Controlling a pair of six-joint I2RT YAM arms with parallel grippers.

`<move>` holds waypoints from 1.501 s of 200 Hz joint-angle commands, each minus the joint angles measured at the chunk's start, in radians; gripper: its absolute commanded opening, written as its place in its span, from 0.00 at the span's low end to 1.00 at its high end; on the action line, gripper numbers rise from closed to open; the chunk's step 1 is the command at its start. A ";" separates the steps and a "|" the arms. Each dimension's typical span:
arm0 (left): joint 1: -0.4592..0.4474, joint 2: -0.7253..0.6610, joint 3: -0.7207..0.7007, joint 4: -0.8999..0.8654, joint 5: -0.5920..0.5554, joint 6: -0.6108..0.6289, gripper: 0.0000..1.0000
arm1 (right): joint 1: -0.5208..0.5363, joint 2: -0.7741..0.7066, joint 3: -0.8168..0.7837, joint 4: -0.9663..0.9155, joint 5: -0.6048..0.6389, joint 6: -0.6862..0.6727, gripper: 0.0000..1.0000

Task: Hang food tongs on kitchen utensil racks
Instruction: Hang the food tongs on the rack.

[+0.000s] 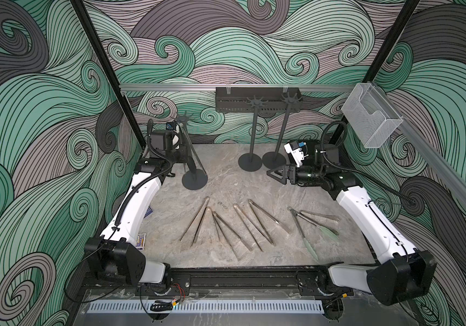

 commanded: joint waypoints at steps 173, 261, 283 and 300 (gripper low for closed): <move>0.000 -0.033 0.042 -0.084 0.001 0.041 0.42 | -0.012 0.010 -0.001 0.038 -0.032 0.022 0.84; 0.000 -0.169 0.091 -0.236 0.049 0.072 0.57 | -0.009 0.006 0.013 -0.131 0.126 0.018 0.84; 0.000 -0.226 0.083 -0.270 0.075 0.064 0.59 | -0.002 -0.022 0.010 -0.256 0.277 0.019 0.84; 0.000 -0.260 0.066 -0.293 0.112 0.030 0.60 | -0.001 -0.043 0.005 -0.371 0.464 0.025 0.84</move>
